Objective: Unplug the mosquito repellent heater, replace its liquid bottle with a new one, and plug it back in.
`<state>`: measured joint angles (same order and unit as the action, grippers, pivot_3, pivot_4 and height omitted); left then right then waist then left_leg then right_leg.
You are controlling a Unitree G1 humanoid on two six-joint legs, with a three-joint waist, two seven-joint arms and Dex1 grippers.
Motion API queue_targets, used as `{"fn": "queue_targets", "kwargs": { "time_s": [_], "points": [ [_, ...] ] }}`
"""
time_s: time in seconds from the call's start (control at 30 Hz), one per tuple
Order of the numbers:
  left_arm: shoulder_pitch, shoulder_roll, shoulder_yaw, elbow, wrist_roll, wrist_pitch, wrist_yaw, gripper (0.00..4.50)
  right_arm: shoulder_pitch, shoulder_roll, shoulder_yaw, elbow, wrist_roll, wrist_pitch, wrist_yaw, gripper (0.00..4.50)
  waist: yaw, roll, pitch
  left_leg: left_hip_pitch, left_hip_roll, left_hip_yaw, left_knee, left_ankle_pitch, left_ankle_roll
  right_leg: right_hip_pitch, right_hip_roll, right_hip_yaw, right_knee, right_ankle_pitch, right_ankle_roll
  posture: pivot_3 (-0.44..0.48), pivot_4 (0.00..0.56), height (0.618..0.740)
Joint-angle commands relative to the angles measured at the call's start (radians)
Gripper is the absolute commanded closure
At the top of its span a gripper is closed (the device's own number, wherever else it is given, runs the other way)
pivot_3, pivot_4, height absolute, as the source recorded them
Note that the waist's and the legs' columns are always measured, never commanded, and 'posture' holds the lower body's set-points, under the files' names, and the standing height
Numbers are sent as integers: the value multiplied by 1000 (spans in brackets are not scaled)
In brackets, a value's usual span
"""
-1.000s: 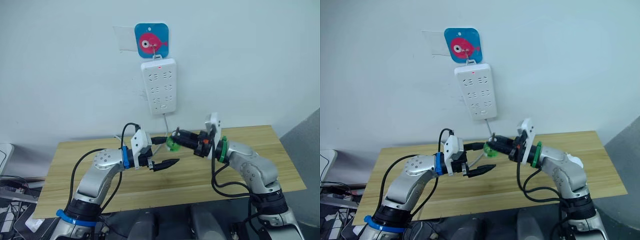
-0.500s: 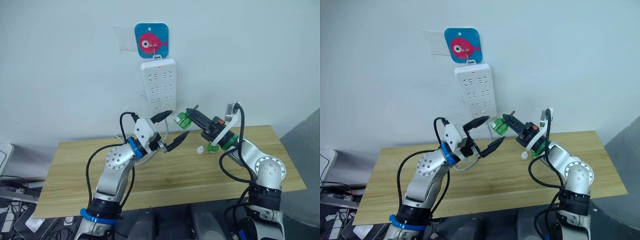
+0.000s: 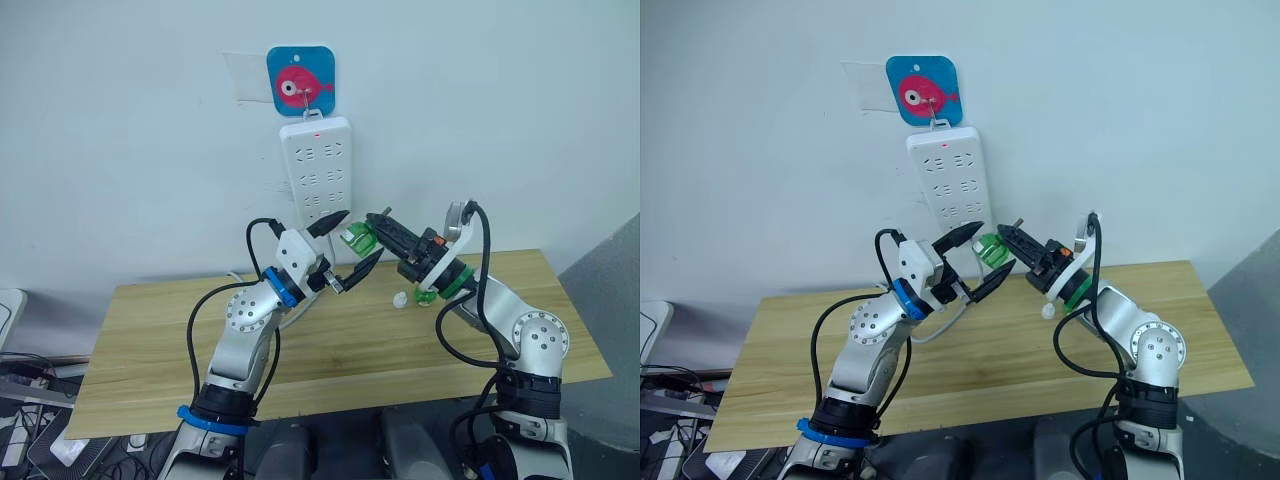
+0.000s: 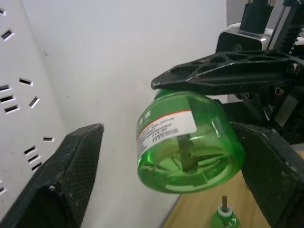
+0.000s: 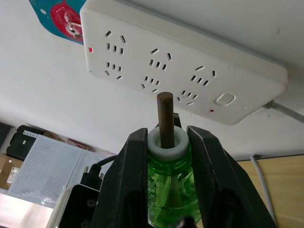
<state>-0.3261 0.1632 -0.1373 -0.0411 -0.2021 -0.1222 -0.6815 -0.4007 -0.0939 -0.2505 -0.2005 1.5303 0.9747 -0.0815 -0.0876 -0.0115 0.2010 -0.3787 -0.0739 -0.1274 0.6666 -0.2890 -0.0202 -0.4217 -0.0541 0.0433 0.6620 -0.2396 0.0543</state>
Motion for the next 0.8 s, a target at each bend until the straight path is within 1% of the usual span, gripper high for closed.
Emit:
{"fn": "queue_targets", "kwargs": {
  "time_s": [0.03,0.1,0.3,0.4,0.47,0.5,0.6,0.7,0.77,0.8],
  "points": [
    [-12,-3,0,-27,-20,-23,-1,1553,3,-6,8,-47,54,-31,-7,3643,0,0,0,0,0,0,0,0,0,0,0,0,0,0,0,-143,182,740],
    [-9,-2,0,-25,-21,-23,-2,2190,1,-10,13,-46,62,-41,-11,3643,0,0,0,0,0,0,0,0,0,0,0,0,0,0,0,-145,182,740],
    [-8,-4,1,-22,-28,-21,6,2238,-3,-21,33,-48,96,-62,-24,3643,-1,0,0,0,0,0,0,0,0,0,0,0,0,0,0,-145,183,740],
    [-19,-7,10,-18,-30,-8,20,2238,-1,-46,54,-55,89,-55,-20,3643,-1,0,0,0,0,0,0,0,0,0,0,0,0,0,0,-144,185,740],
    [-27,-3,16,-12,-29,1,24,2238,3,-77,68,-59,77,-41,-5,2898,-1,0,0,0,0,0,0,0,0,0,0,0,0,0,0,-144,185,740],
    [-28,3,18,-10,-31,5,20,2238,7,-112,77,-63,60,-21,13,2669,-1,0,0,0,0,0,0,0,0,0,0,0,0,0,0,-144,185,740],
    [-26,30,27,-8,-51,28,-5,2238,47,-287,117,-91,-29,71,102,1571,0,0,0,-1,0,0,0,0,0,0,0,0,-1,0,0,-146,196,740],
    [-19,57,32,-15,-70,47,-30,2238,103,-465,132,-126,-101,135,228,546,3,0,0,-2,-1,-1,0,0,1,1,1,-1,-2,0,0,-146,201,740],
    [-15,72,31,-24,-86,69,-49,2238,140,-582,140,-141,-180,147,324,49,4,-1,0,-2,-1,-1,0,0,1,1,1,-1,-3,0,0,-152,206,740],
    [-10,85,27,-33,-98,85,-67,2238,168,-671,157,-132,-273,123,395,49,4,-1,1,-2,-1,0,0,0,1,1,1,-1,-4,0,1,-153,208,740]
  ]
}}
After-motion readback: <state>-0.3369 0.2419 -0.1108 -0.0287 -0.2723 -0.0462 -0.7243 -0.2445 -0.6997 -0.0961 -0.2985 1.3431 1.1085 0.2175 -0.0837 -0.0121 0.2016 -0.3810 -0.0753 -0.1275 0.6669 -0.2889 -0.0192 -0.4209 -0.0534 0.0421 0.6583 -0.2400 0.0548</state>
